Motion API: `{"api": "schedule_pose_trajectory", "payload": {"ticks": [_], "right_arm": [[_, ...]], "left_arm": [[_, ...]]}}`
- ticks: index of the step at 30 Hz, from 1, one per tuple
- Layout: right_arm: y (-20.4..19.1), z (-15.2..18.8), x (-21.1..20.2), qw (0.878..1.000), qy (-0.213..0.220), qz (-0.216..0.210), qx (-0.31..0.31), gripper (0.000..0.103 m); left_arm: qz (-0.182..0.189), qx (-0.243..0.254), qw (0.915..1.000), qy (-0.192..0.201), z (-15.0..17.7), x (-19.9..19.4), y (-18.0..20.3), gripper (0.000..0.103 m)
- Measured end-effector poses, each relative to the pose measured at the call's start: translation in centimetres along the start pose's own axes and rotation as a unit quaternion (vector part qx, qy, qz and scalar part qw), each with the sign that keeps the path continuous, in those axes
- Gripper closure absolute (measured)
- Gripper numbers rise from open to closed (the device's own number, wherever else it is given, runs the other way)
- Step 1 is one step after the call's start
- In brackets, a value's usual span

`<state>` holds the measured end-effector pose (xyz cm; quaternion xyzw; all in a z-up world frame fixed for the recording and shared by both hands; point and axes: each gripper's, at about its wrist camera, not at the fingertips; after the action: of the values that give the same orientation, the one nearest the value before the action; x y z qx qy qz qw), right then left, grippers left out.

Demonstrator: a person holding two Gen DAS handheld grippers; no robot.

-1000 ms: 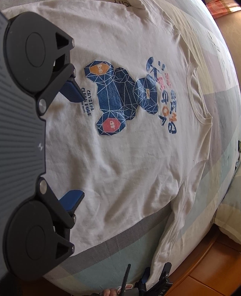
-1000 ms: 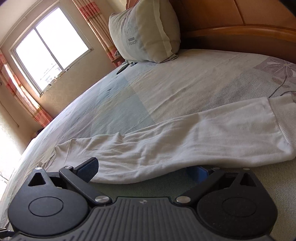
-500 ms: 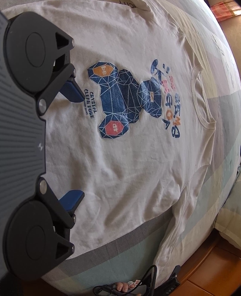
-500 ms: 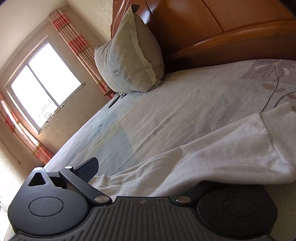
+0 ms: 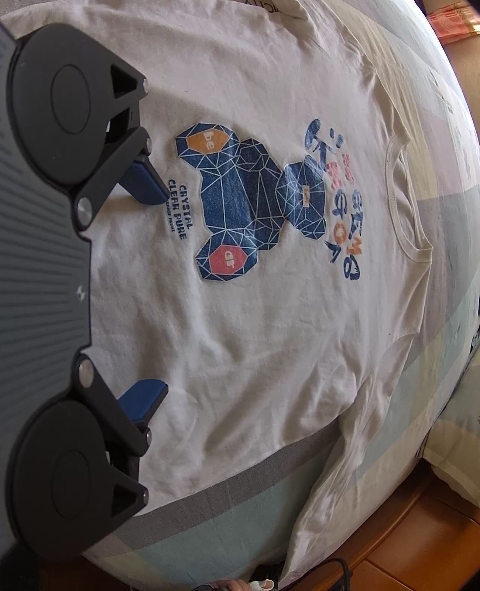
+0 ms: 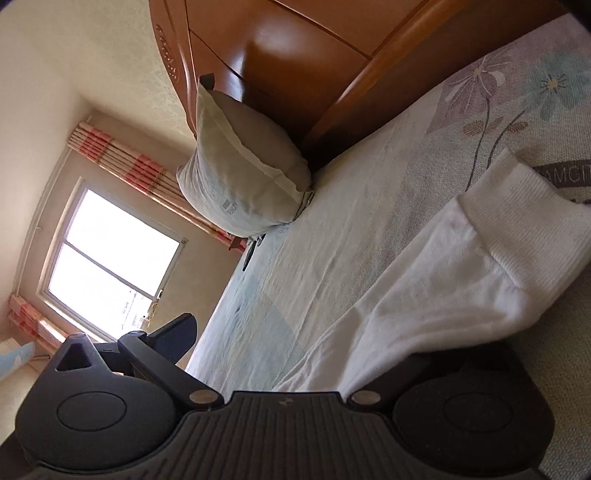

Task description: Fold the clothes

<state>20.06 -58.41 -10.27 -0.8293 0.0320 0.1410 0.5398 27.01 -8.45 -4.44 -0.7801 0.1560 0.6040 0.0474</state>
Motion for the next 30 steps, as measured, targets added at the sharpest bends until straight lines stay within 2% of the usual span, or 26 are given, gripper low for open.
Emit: {"api": "schedule_pose_trajectory", "payload": {"ticks": [1, 2, 3, 4, 5, 6, 8, 14, 19, 23, 30], "right_arm": [[0.3, 0.0, -0.2, 1.0, 0.01, -0.007, 0.011, 0.003], [0.7, 0.0, -0.3, 1.0, 0.019, -0.003, 0.02, 0.012], [1.1, 0.1, -0.4, 0.999, 0.024, 0.017, 0.025, 0.032], [1.6, 0.2, -0.5, 0.998, 0.025, 0.041, 0.031, 0.047], [2.4, 0.3, -0.5, 0.997, 0.025, 0.051, 0.042, 0.082], [3.1, 0.2, -0.6, 0.997, 0.024, 0.051, 0.055, 0.097], [3.3, -0.1, -0.5, 0.996, 0.015, 0.051, 0.065, 0.095], [2.7, 0.1, 0.5, 0.994, 0.006, 0.091, 0.052, 0.1], [2.2, -0.6, 0.1, 0.992, -0.013, 0.114, 0.06, 0.1], [0.6, -1.9, 0.5, 0.99, -0.019, 0.135, 0.027, 0.095], [-3.1, -5.9, 1.7, 0.991, -0.013, 0.124, -0.04, 0.096]], "left_arm": [[0.001, 0.0, 1.0, 0.0, 0.0, 0.0, -0.1, 0.003], [0.003, -0.001, 1.0, 0.001, 0.1, 0.0, -0.1, 0.003], [0.004, -0.001, 1.0, 0.001, 0.1, -0.1, -0.2, 0.003], [0.007, -0.002, 1.0, 0.002, 0.1, -0.1, -0.3, 0.003], [0.009, -0.003, 1.0, 0.002, 0.1, -0.1, -0.3, 0.003], [0.009, -0.003, 1.0, 0.002, 0.1, -0.1, -0.3, 0.003], [0.009, -0.003, 1.0, 0.002, 0.1, 0.0, -0.4, 0.003], [0.01, 0.004, 0.9999, 0.003, 0.3, -0.1, -0.2, 0.003], [0.009, 0.002, 1.0, 0.003, 0.5, -0.3, -0.4, 0.003], [0.007, -0.001, 1.0, 0.006, 0.6, -0.5, -0.5, 0.003], [0.006, 0.003, 0.9999, 0.009, 0.6, -0.8, -0.4, 0.003]]}}
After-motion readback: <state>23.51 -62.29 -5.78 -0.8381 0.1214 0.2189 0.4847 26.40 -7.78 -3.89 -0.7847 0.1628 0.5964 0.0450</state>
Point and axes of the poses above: each gripper's, at about its wrist camera, not at the fingertips, and x roughly the way its jaws point, y to its right, z to its underside, and after that the axes turned 12 degrees about -y, right-handed
